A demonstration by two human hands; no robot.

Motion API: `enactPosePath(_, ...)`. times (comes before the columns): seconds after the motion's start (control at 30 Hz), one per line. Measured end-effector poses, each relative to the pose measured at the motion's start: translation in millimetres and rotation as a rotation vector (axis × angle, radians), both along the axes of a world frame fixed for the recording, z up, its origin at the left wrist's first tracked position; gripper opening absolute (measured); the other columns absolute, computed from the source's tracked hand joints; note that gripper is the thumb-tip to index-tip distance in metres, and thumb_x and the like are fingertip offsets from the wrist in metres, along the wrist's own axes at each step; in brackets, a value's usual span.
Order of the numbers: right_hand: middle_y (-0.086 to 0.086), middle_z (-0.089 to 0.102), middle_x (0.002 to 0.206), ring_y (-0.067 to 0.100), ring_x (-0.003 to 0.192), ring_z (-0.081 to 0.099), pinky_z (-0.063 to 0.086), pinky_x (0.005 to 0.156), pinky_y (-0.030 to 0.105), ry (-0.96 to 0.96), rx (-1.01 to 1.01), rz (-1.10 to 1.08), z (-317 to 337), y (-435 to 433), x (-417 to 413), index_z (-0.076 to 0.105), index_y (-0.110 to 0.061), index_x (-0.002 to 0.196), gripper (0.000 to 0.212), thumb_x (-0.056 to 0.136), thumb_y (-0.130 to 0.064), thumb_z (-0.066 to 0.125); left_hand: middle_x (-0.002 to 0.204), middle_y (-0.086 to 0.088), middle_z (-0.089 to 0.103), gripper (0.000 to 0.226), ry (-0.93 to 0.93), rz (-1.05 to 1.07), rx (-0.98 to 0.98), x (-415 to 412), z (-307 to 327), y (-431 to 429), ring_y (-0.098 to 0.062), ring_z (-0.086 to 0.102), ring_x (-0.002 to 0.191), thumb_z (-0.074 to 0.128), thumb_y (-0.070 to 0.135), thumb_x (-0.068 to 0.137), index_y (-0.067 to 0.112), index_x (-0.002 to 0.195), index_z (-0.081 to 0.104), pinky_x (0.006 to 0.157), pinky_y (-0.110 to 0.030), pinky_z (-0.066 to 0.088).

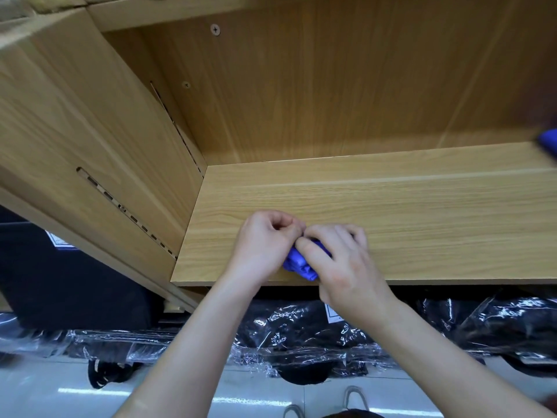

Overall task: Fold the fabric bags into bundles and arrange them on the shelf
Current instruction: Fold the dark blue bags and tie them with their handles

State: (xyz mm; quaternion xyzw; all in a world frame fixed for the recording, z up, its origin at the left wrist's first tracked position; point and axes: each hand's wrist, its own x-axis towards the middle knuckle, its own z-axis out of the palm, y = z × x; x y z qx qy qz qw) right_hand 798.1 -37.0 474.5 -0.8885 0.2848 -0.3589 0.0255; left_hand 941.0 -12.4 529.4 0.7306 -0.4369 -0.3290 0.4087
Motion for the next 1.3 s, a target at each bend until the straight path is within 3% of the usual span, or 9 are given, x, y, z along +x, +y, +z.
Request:
enactPosePath(0.27,0.001,0.067,0.098,0.017,0.090,0.058,0.045,0.081,0.033,-0.283,0.165,0.000,4.0,-2.1,-6.8,0.067,-0.010,0.105,0.036,0.075,-0.001,0.049,0.085,0.005,0.074,0.013,0.090,-0.157,-0.102,17.0,4.7,12.0,-0.008,0.066,0.085,0.071,0.010,0.086,0.023,0.085,0.073,0.086,-0.030,0.053)
enactPosePath(0.43,-0.014,0.071,0.094,0.003,0.090,0.064,0.046,0.083,0.017,-0.564,0.712,0.063,24.0,6.7,-0.3,0.069,-0.037,0.099,0.038,0.077,-0.007,0.070,0.087,0.006,0.074,0.020,0.310,-0.218,-0.207,15.1,10.6,23.4,-0.004,0.065,0.081,0.077,0.015,0.077,0.016,0.097,0.072,0.075,-0.017,0.049)
enactPosePath(0.6,-0.007,0.073,0.103,0.007,0.096,0.064,0.052,0.091,0.035,-0.677,1.033,0.149,32.6,12.0,5.4,0.068,-0.033,0.106,0.023,0.086,-0.024,0.060,0.093,0.008,0.074,0.039,0.319,-0.200,-0.223,13.5,8.4,32.1,-0.003,0.066,0.083,0.085,0.022,0.066,0.017,0.102,0.071,0.075,-0.017,0.050)
enactPosePath(0.7,-0.015,0.065,0.122,0.002,0.114,0.059,0.046,0.104,0.037,-0.597,1.096,0.152,38.8,19.3,7.2,0.055,-0.044,0.123,0.038,0.085,-0.041,0.059,0.086,0.004,0.075,0.029,0.386,-0.053,-0.254,13.3,7.0,34.2,-0.006,0.067,0.076,0.082,0.016,0.067,0.013,0.094,0.073,0.068,-0.019,0.052)
enactPosePath(0.83,-0.011,0.060,0.127,0.005,0.113,0.059,0.047,0.100,0.030,-0.364,1.040,0.020,47.2,29.0,-0.2,0.039,-0.051,0.137,0.075,0.073,-0.045,0.078,0.082,0.001,0.075,0.022,0.595,0.083,-0.314,12.7,-0.1,37.9,-0.010,0.067,0.072,0.079,0.013,0.071,0.011,0.092,0.071,0.064,-0.023,0.054)
enactPosePath(0.93,-0.004,0.072,0.101,0.006,0.091,0.069,0.053,0.081,0.024,-0.624,1.107,-0.070,47.5,40.1,-10.5,0.055,-0.033,0.129,0.060,0.078,-0.017,0.081,0.084,0.000,0.075,0.032,0.726,0.101,-0.287,5.4,-8.4,38.7,-0.011,0.066,0.075,0.076,0.027,0.066,0.013,0.094,0.069,0.071,-0.031,0.054)
enactPosePath(1.03,-0.006,0.073,0.101,0.001,0.089,0.068,0.052,0.072,0.017,-0.776,0.996,-0.194,41.3,52.9,-21.0,0.064,-0.025,0.113,0.038,0.082,-0.004,0.074,0.081,0.001,0.074,0.036,0.868,0.027,-0.245,-11.1,-15.8,39.3,-0.010,0.065,0.068,0.071,0.027,0.069,0.016,0.102,0.060,0.066,-0.032,0.051)
enactPosePath(1.2,0.007,0.073,0.102,0.021,0.097,0.066,0.051,0.095,0.053,-1.101,0.847,-0.389,30.0,64.7,-45.4,0.069,-0.015,0.107,0.020,0.089,-0.020,0.062,0.098,-0.007,0.075,0.041,0.894,-0.178,-0.153,-60.5,-24.1,50.0,-0.020,0.072,0.086,0.078,0.008,0.074,0.015,0.109,0.057,0.077,-0.032,0.058)
enactPosePath(1.3,0.005,0.073,0.101,0.028,0.099,0.067,0.050,0.093,0.058,-1.118,0.818,-0.471,23.6,73.7,-61.9,0.069,-0.020,0.107,0.022,0.093,-0.027,0.054,0.100,-0.003,0.075,0.029,0.762,-0.222,-0.134,-86.8,-26.5,50.7,-0.018,0.072,0.093,0.069,0.002,0.085,0.013,0.111,0.060,0.081,-0.027,0.057)
